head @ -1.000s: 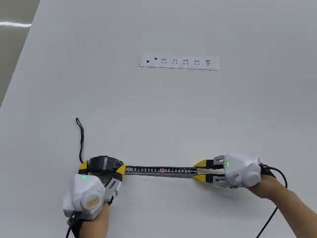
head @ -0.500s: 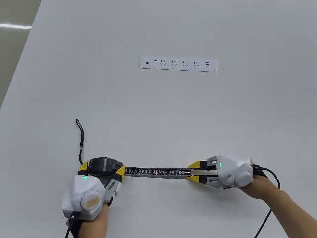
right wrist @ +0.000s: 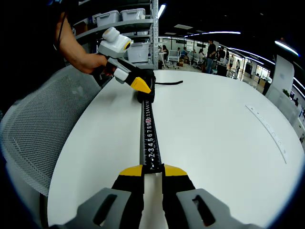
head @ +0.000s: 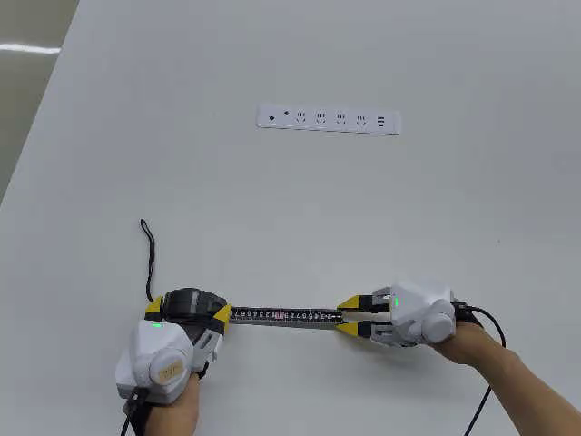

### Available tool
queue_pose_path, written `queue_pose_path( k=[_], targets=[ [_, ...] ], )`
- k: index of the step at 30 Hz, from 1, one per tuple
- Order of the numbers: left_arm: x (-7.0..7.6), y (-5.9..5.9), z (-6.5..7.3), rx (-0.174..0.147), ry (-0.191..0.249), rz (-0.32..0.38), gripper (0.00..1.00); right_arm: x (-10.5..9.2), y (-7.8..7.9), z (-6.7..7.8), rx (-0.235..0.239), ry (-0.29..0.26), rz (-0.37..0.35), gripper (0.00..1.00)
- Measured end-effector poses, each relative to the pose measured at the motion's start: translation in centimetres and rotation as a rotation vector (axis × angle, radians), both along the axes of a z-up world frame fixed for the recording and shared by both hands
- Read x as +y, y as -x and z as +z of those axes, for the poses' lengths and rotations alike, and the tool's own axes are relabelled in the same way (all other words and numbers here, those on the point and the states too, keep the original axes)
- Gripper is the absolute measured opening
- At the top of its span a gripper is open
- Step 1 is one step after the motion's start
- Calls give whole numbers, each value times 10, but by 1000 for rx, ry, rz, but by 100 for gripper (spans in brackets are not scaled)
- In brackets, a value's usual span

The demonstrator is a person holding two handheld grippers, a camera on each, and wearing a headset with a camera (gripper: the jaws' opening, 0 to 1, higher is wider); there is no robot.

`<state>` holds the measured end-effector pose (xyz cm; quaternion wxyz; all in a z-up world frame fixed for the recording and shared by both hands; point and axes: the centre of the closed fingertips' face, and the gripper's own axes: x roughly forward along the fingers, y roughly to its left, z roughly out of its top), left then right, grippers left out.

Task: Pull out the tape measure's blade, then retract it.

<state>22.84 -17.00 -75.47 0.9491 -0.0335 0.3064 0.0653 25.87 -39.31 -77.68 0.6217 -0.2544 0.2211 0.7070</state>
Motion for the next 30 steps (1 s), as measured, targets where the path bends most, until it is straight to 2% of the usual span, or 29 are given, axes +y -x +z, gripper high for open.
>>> queue_pose_path(
  k=[30],
  targets=[
    [-1, -1, -1, -1, -1, 0, 60, 20, 4, -1, 14, -4, -6, 11]
  ],
)
